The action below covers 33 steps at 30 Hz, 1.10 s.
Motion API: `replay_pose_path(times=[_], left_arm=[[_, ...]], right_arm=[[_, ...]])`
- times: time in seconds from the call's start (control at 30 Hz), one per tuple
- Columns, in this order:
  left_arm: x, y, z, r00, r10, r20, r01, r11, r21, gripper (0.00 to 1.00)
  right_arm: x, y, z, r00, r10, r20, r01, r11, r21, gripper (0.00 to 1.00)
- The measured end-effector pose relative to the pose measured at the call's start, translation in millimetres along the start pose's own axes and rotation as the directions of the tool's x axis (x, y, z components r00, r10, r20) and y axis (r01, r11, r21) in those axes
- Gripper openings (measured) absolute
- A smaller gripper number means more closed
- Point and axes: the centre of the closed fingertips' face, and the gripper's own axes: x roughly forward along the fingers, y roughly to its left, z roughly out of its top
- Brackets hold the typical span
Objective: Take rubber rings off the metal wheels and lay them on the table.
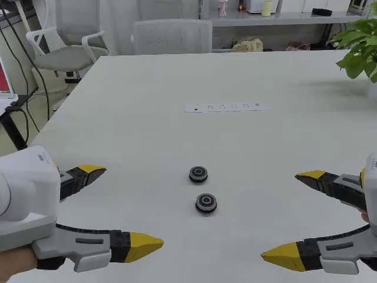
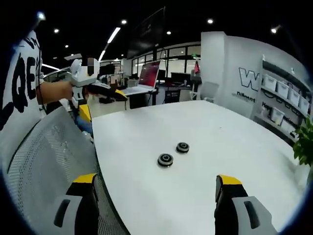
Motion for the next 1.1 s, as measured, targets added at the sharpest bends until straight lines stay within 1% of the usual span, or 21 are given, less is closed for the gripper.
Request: replay_pose_path(times=[0.5,0.67,0.9,1.1], left_arm=[[0.7,0.7,-1.7,1.0000,0.000,-0.009,0.000,1.000,-0.001,0.96],[1.8,2.9,-0.6,1.0000,0.000,-0.007,0.000,1.000,-0.002,0.96],[3.9,1.9,-0.3,1.0000,-0.006,-0.008,0.006,1.000,-0.001,0.96],[4.4,3.1,-2.7,0.9999,-0.005,-0.012,0.005,1.000,-0.004,0.96]], right_arm=[[-0.1,-0.3,-1.1,1.0000,0.003,-0.006,-0.003,1.000,-0.002,0.99],[-0.4,-2.1,-0.3,1.0000,0.002,-0.005,-0.002,1.000,-0.003,0.99],[-0.2,-5.9,-2.3,0.9999,-0.001,-0.013,0.000,1.000,-0.007,0.99],[1.2,-6.6,-3.7,0.9999,0.001,-0.014,-0.001,1.000,-0.006,0.99]])
